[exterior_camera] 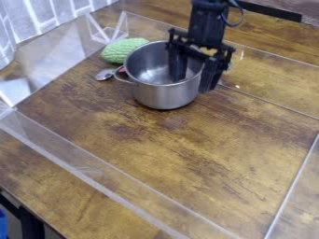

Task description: Move the pink spoon to the left side of the table

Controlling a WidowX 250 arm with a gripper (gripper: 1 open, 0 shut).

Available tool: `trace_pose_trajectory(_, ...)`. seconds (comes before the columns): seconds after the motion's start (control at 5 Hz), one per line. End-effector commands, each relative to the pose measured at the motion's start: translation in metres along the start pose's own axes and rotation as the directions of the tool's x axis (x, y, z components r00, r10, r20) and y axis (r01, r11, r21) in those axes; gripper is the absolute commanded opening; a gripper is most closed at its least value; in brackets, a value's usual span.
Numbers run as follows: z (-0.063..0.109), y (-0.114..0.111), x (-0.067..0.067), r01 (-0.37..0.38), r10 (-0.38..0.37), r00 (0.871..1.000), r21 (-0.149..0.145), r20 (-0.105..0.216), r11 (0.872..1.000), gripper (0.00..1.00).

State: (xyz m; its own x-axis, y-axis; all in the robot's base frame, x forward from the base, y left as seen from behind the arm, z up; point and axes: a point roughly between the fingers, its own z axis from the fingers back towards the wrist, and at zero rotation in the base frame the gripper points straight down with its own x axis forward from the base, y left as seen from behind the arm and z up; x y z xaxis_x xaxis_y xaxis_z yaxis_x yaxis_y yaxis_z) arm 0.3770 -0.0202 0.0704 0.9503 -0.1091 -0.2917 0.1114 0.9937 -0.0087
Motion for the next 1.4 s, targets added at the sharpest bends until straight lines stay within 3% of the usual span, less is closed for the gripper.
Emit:
trace_pose_trajectory(0.0, 0.03, -0.001, -0.013, -0.046, 0.047, 0.994, -0.008, 0.099, 0.999, 0.0)
trace_pose_trajectory(0.4, 0.011, -0.009, -0.015, -0.105, 0.108, 0.989, -0.031, 0.101, 0.994, 0.0)
trace_pose_trajectory(0.8, 0.003, -0.001, -0.005, 0.046, -0.046, 0.993, 0.008, 0.106, 0.999, 0.0)
trace_pose_trajectory(1.2, 0.003, 0.007, -0.008, 0.065, -0.065, 0.992, 0.006, 0.11, 0.998, 0.0)
